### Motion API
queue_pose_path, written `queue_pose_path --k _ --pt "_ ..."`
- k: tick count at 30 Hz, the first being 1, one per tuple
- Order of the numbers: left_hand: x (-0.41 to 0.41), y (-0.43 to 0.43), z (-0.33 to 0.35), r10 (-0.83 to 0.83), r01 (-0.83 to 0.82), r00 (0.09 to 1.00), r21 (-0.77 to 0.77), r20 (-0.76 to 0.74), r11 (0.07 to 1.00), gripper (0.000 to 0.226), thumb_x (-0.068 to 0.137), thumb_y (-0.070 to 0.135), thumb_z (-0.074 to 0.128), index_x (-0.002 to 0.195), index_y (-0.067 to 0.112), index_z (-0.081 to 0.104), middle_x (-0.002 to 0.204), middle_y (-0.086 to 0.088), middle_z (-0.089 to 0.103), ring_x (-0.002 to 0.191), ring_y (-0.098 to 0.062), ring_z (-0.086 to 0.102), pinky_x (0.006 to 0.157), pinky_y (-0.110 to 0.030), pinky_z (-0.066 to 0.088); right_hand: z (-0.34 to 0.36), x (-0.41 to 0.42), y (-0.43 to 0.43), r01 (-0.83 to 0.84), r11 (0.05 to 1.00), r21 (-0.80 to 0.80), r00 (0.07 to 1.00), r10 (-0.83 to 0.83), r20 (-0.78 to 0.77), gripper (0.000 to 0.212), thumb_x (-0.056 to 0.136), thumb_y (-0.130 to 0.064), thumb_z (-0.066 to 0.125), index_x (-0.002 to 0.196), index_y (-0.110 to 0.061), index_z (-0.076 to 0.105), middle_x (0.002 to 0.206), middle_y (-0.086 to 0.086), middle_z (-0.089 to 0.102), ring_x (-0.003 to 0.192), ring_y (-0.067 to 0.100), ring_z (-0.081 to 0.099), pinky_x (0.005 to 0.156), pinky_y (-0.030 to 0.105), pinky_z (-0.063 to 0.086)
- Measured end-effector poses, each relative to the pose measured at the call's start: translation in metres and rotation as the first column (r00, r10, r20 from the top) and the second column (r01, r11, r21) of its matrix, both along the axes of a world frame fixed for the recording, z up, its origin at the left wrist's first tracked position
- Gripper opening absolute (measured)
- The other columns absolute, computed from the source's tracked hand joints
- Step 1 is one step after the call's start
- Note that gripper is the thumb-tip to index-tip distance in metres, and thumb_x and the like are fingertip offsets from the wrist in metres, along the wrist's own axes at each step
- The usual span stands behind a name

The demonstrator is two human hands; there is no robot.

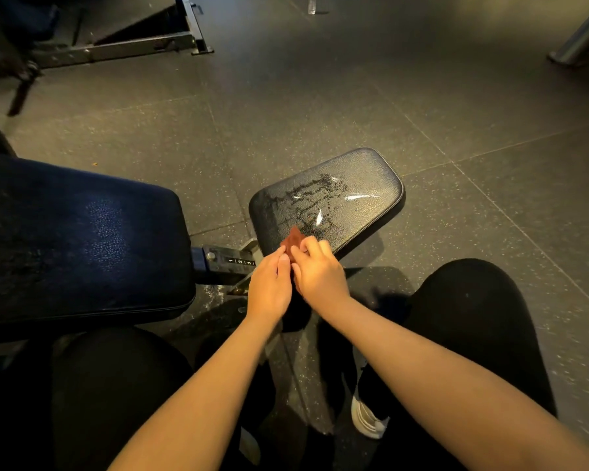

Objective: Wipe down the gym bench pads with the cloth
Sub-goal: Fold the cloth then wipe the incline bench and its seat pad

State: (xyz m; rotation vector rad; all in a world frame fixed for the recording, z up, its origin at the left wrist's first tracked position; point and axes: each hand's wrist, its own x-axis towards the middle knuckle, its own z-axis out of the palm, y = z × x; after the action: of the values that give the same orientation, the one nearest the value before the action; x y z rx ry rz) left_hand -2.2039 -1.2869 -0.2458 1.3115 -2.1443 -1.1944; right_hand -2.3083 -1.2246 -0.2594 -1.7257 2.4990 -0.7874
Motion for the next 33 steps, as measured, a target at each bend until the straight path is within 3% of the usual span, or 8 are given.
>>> queue_pose_path --k 7,10,14,17,20,25,28,33 --pt "0.0 -0.003 -0.002 0.004 -0.004 1.0 -0.014 0.001 1.0 0.046 0.109 0.031 0.032 0.147 0.014 0.05 0.152 -0.001 0.05 0.14 -0.015 0.042 0.121 -0.034 0.027 0.02 -0.035 -0.02 0.152 0.986 -0.063 0.988 -0.154 -0.017 0.014 0.089 -0.008 0.062 0.103 -0.007 0.065 0.106 0.009 0.054 0.099 0.03 0.049 0.081 0.042 0.048" --pt "-0.002 -0.008 -0.002 0.002 -0.002 1.0 -0.017 -0.018 1.0 0.044 0.109 0.025 0.032 0.148 0.011 0.049 0.154 -0.005 0.047 0.143 -0.017 0.04 0.122 -0.041 0.025 0.005 -0.015 -0.018 -0.011 0.988 -0.156 0.994 -0.007 -0.11 0.022 0.092 -0.014 0.058 0.112 -0.009 0.067 0.105 0.009 0.06 0.096 0.031 0.054 0.087 0.043 0.046" --pt "-0.006 -0.023 0.0 -0.014 0.014 1.0 0.01 0.0 1.0 0.047 0.109 0.028 0.029 0.149 0.011 0.048 0.153 -0.008 0.047 0.144 -0.022 0.04 0.121 -0.045 0.025 -0.003 -0.014 -0.015 -0.218 0.973 -0.074 0.956 0.198 -0.214 0.032 0.093 -0.015 0.047 0.116 -0.009 0.069 0.117 0.01 0.065 0.111 0.03 0.056 0.109 0.052 0.039" --pt "-0.013 -0.028 -0.001 -0.063 0.063 0.998 -0.015 0.017 0.998 0.064 0.1 0.046 0.021 0.144 0.013 0.054 0.141 -0.014 0.058 0.129 -0.033 0.051 0.112 -0.051 0.036 0.012 -0.043 -0.027 -0.12 0.992 -0.031 0.975 0.112 -0.192 0.042 0.089 -0.014 0.039 0.116 -0.005 0.069 0.123 0.016 0.065 0.123 0.039 0.057 0.113 0.056 0.029" --pt "-0.017 -0.034 -0.001 -0.07 0.071 0.997 -0.011 0.039 0.997 0.053 0.106 0.036 0.027 0.148 0.011 0.049 0.151 -0.012 0.049 0.139 -0.03 0.043 0.12 -0.046 0.028 0.018 -0.057 -0.039 0.028 0.998 0.057 0.992 -0.021 -0.122 0.048 0.089 -0.003 0.043 0.134 0.0 0.058 0.143 0.018 0.054 0.143 0.037 0.038 0.119 0.045 0.007" --pt "-0.022 -0.049 0.004 -0.05 0.051 0.998 -0.031 0.039 0.998 0.047 0.109 0.028 0.03 0.149 0.011 0.048 0.152 -0.007 0.049 0.141 -0.025 0.043 0.12 -0.039 0.028 0.0 -0.025 -0.028 -0.167 0.985 0.041 0.981 0.17 -0.095 0.039 0.083 -0.005 0.07 0.122 -0.006 0.068 0.126 0.016 0.065 0.123 0.036 0.058 0.106 0.048 0.045" --pt "-0.021 -0.046 0.0 -0.046 0.047 0.999 -0.046 0.027 0.998 0.046 0.108 0.025 0.029 0.146 0.01 0.051 0.149 -0.008 0.052 0.138 -0.023 0.046 0.119 -0.037 0.027 0.015 -0.034 -0.028 -0.198 0.98 -0.006 0.978 0.197 -0.074 0.037 0.079 0.001 0.065 0.115 -0.006 0.071 0.121 0.015 0.067 0.116 0.038 0.062 0.1 0.045 0.05" --pt "-0.015 -0.034 -0.009 -0.073 0.074 0.997 -0.065 0.013 0.995 0.062 0.101 0.04 0.021 0.146 0.011 0.051 0.153 -0.007 0.048 0.142 -0.025 0.04 0.121 -0.041 0.026 0.031 -0.059 -0.04 0.117 0.993 0.032 0.99 -0.114 -0.081 0.05 0.089 0.003 0.055 0.137 -0.01 0.058 0.146 0.007 0.052 0.142 0.03 0.039 0.122 0.041 0.015"
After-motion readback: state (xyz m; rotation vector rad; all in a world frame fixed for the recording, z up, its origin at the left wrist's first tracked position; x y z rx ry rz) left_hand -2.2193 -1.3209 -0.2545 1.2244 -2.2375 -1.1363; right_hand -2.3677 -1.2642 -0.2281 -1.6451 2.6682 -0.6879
